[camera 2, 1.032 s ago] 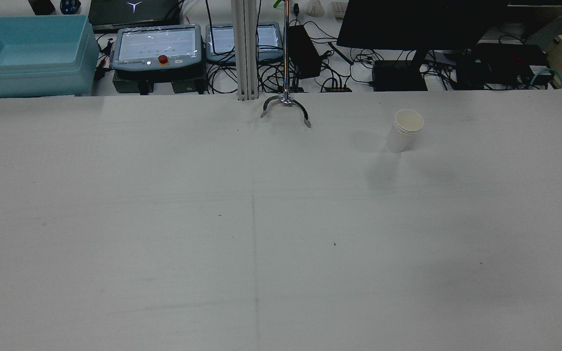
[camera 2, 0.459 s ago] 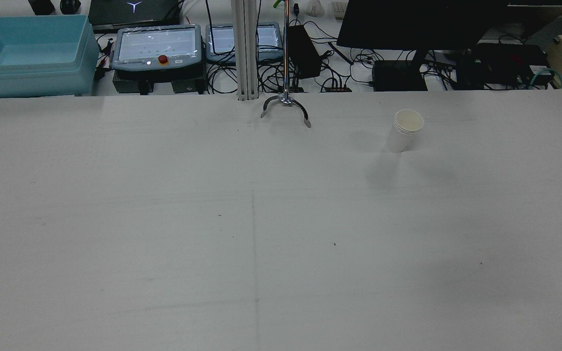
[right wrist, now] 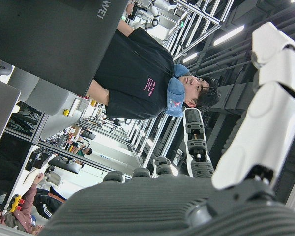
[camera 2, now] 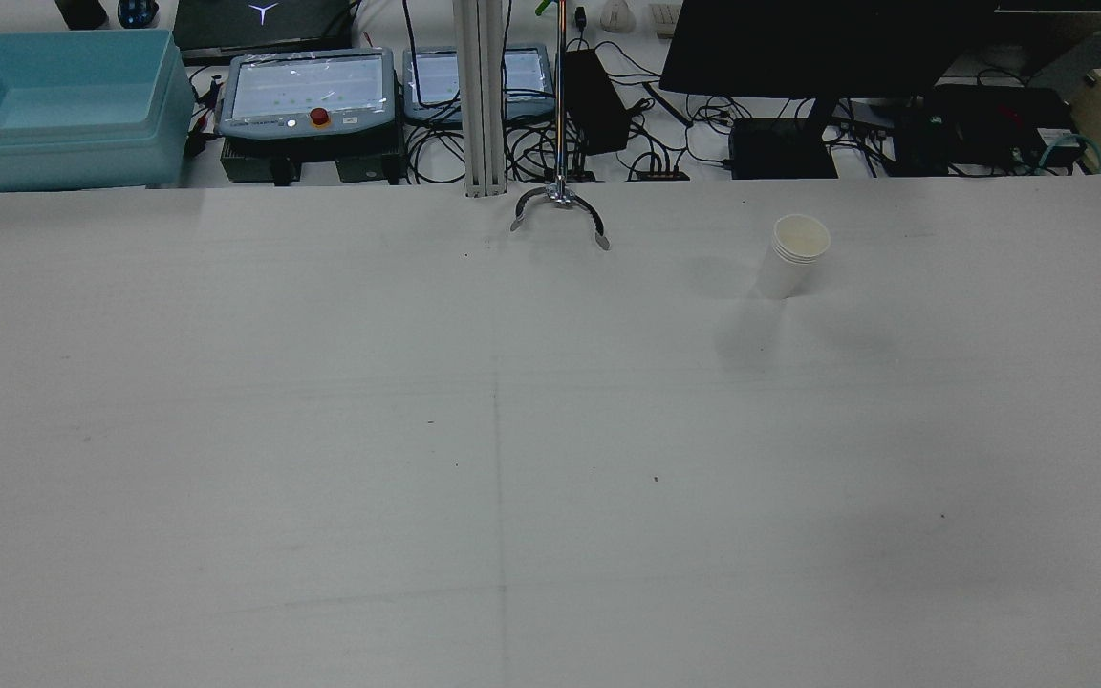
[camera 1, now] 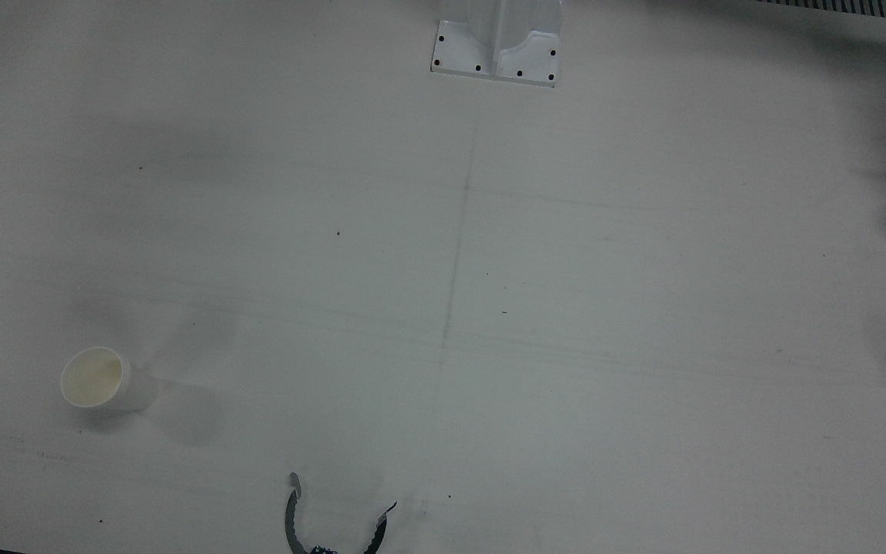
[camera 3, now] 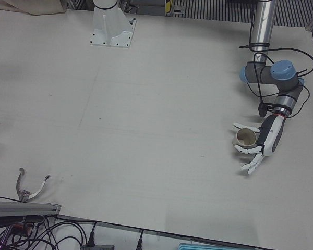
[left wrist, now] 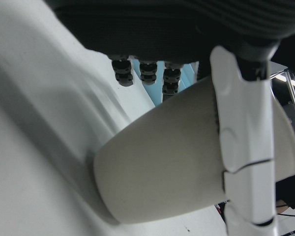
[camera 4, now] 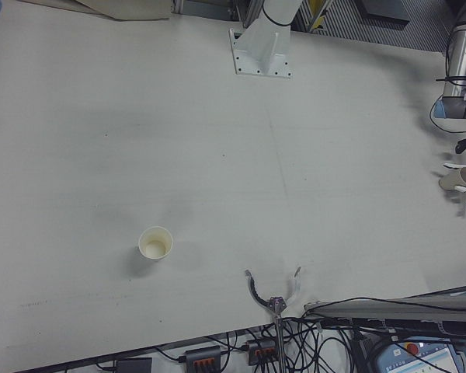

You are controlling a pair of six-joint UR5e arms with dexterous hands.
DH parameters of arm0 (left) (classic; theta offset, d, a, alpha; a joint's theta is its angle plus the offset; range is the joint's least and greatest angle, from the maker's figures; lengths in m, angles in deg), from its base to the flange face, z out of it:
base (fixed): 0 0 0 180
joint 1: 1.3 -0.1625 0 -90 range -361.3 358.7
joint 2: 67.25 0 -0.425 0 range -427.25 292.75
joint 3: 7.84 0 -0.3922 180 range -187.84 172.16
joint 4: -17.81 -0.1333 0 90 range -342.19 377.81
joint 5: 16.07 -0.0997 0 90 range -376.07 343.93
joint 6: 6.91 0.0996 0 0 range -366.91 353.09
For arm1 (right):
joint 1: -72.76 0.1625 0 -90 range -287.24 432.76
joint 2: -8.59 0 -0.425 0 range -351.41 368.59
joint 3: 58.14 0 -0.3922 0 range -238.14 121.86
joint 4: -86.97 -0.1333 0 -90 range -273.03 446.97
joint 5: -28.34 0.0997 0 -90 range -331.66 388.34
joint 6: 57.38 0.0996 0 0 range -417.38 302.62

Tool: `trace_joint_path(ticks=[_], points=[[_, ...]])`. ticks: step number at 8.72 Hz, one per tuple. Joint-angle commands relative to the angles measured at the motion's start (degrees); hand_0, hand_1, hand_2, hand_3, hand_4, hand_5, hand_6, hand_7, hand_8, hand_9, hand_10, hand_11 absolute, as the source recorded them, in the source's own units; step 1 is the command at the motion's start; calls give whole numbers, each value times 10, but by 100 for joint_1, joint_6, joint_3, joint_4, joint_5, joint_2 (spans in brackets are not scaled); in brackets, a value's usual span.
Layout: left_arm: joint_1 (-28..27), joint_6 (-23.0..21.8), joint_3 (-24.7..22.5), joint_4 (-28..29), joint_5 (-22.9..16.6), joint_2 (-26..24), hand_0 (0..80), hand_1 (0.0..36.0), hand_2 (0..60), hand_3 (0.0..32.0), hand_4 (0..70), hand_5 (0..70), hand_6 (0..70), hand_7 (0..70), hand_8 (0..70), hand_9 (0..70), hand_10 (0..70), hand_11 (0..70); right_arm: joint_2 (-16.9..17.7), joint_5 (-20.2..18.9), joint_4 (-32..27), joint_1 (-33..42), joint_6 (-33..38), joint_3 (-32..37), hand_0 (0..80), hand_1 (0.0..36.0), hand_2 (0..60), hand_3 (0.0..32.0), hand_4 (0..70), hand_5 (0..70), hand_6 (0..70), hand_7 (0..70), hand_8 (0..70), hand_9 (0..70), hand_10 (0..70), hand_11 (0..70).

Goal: Pour water
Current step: 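Move the right hand toward the white paper cup on the table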

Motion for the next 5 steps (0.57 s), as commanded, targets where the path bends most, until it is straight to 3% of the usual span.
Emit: trace_joint_path(ticks=[1,2,5], points=[[24,-549,-682,-602,-17,161,606,167,0,0,656,352,101,218,61,111,63,103,-52,-9,9,86,-6,-52,457,144,232,10,145,156,36,95,0,5,0,0],[33,-717,-930,-692,0,240,598,166,0,0,651,351,98,217,59,109,61,99,-105,26,9,-105,-14,26,458,147,238,10,149,153,41,103,0,6,0,0],[50,-1095,-2001,-1367,404,389,618,162,0,0,660,366,99,226,61,114,56,93,-492,1260,-79,-1533,-155,799,449,140,209,30,61,120,19,52,0,0,0,0]])
